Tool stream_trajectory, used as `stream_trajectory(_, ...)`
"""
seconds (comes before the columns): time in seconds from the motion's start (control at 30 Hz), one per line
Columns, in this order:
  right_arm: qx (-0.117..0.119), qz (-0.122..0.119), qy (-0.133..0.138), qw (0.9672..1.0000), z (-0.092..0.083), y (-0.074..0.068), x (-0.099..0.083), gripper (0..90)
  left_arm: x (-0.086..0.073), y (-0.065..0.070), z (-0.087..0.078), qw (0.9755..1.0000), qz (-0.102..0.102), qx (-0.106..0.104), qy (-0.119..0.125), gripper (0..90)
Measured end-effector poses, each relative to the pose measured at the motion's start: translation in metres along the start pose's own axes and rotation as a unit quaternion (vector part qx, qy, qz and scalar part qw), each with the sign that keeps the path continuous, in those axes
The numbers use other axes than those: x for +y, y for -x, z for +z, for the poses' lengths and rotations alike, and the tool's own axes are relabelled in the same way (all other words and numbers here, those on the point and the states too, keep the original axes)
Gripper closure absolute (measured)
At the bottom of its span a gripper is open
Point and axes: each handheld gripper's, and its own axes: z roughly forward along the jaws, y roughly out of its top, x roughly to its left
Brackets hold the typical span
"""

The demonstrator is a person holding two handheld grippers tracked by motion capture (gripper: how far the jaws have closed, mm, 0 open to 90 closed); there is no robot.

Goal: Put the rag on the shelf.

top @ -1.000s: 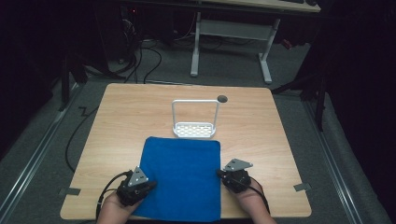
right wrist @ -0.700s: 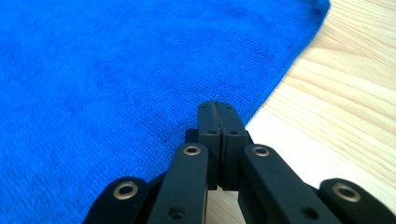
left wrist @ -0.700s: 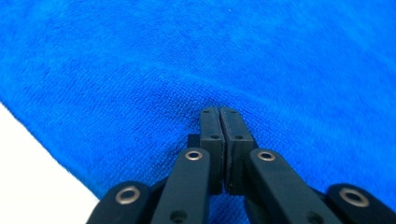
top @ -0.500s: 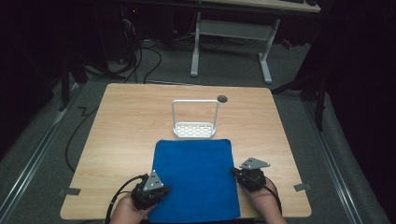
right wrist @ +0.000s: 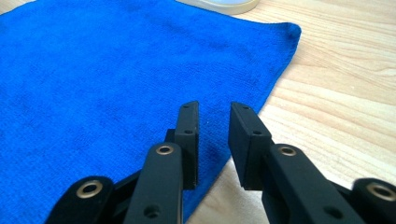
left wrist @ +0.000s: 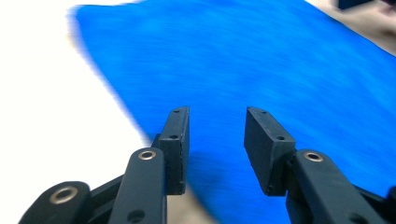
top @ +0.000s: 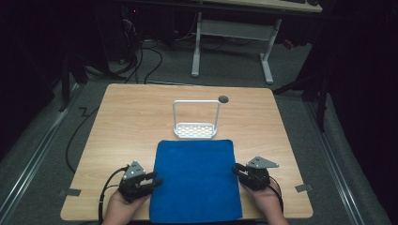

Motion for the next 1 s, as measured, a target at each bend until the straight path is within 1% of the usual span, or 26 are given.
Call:
stream_trajectory(0.07, 0.001, -0.003, 0.001, 1.0000, 0.001, 0.001, 0.000, 73.3, 0.004, -0.014, 0.002, 0.9996, -0.026, 0.011, 0.005, 65.5)
stream_trajectory(0.1, 0.002, -0.004, 0.001, 1.0000, 0.001, 0.002, 0.000, 73.3, 0.005, -0.019, 0.003, 0.9993, -0.032, 0.018, 0.006, 69.6)
stream_trajectory(0.13, 0.002, -0.004, 0.001, 1.0000, 0.001, 0.002, 0.000, 73.2, 0.009, -0.026, 0.006, 0.9988, -0.037, 0.030, 0.006, 74.6)
stream_trajectory(0.17, 0.003, -0.006, 0.002, 1.0000, 0.001, 0.002, 0.000, 73.2, 0.012, -0.031, 0.010, 0.9984, -0.042, 0.037, 0.007, 78.4)
stream_trajectory(0.2, 0.003, -0.007, 0.004, 1.0000, 0.001, 0.002, 0.001, 73.2, 0.016, -0.035, 0.014, 0.9983, -0.038, 0.044, 0.007, 82.6)
stream_trajectory(0.27, 0.004, -0.008, 0.005, 0.9999, 0.000, 0.002, 0.001, 73.2, 0.026, -0.039, 0.024, 0.9974, -0.029, 0.066, 0.007, 85.6)
stream_trajectory(0.3, 0.005, -0.006, 0.006, 1.0000, 0.000, 0.001, 0.001, 73.2, 0.030, -0.042, 0.029, 0.9969, -0.030, 0.072, 0.005, 85.7)
stream_trajectory(0.33, 0.005, -0.008, 0.006, 0.9999, 0.000, 0.001, 0.001, 73.2, 0.036, -0.047, 0.037, 0.9961, -0.037, 0.080, 0.005, 85.5)
stream_trajectory(0.37, 0.005, -0.011, 0.005, 0.9999, 0.000, 0.001, 0.001, 73.2, 0.040, -0.050, 0.041, 0.9959, -0.044, 0.079, 0.004, 84.2)
stream_trajectory(0.4, 0.006, -0.012, 0.004, 0.9999, 0.000, 0.001, 0.001, 73.2, 0.045, -0.053, 0.047, 0.9956, -0.048, 0.081, 0.003, 81.9)
stream_trajectory(0.47, 0.007, -0.014, 0.003, 0.9999, 0.000, 0.001, 0.001, 73.2, 0.055, -0.057, 0.057, 0.9954, -0.042, 0.086, 0.004, 75.0)
stream_trajectory(0.5, 0.008, -0.012, 0.001, 0.9999, 0.001, 0.001, 0.001, 73.2, 0.059, -0.058, 0.060, 0.9952, -0.041, 0.089, 0.010, 71.0)
stream_trajectory(0.53, 0.008, -0.011, 0.001, 0.9999, 0.001, 0.001, 0.001, 73.2, 0.063, -0.062, 0.063, 0.9953, -0.050, 0.082, 0.015, 67.4)
stream_trajectory(0.57, 0.009, -0.014, -0.001, 0.9999, 0.001, 0.001, 0.001, 73.1, 0.065, -0.064, 0.067, 0.9950, -0.054, 0.083, 0.011, 64.5)
stream_trajectory(0.6, 0.010, -0.015, -0.002, 0.9998, 0.002, 0.001, 0.001, 73.0, 0.067, -0.065, 0.069, 0.9950, -0.055, 0.082, 0.009, 63.0)
stream_trajectory(0.63, 0.010, -0.015, -0.001, 0.9998, 0.002, 0.001, 0.001, 73.0, 0.068, -0.065, 0.072, 0.9953, -0.055, 0.079, 0.011, 62.9)
stream_trajectory(0.67, 0.010, -0.014, -0.003, 0.9998, 0.003, 0.001, 0.001, 72.9, 0.069, -0.065, 0.075, 0.9956, -0.052, 0.078, 0.003, 62.9)
stream_trajectory(0.73, 0.011, -0.015, -0.003, 0.9998, 0.003, 0.001, 0.001, 72.8, 0.068, -0.064, 0.080, 0.9960, -0.047, 0.075, -0.005, 63.5)
stream_trajectory(0.77, 0.010, -0.016, -0.003, 0.9998, 0.004, 0.001, 0.001, 72.8, 0.067, -0.063, 0.083, 0.9957, -0.046, 0.079, -0.011, 63.9)
stream_trajectory(0.83, 0.010, -0.018, -0.004, 0.9998, 0.004, 0.001, 0.001, 72.5, 0.067, -0.062, 0.084, 0.9953, -0.045, 0.085, -0.009, 66.9)
stream_trajectory(0.9, 0.009, -0.015, -0.006, 0.9998, 0.005, 0.001, 0.001, 72.0, 0.067, -0.062, 0.084, 0.9953, -0.046, 0.085, -0.008, 69.5)
stream_trajectory(1.0, 0.006, -0.016, -0.005, 0.9998, 0.007, 0.001, 0.001, 67.5, 0.067, -0.061, 0.085, 0.9956, -0.040, 0.084, -0.009, 75.2)
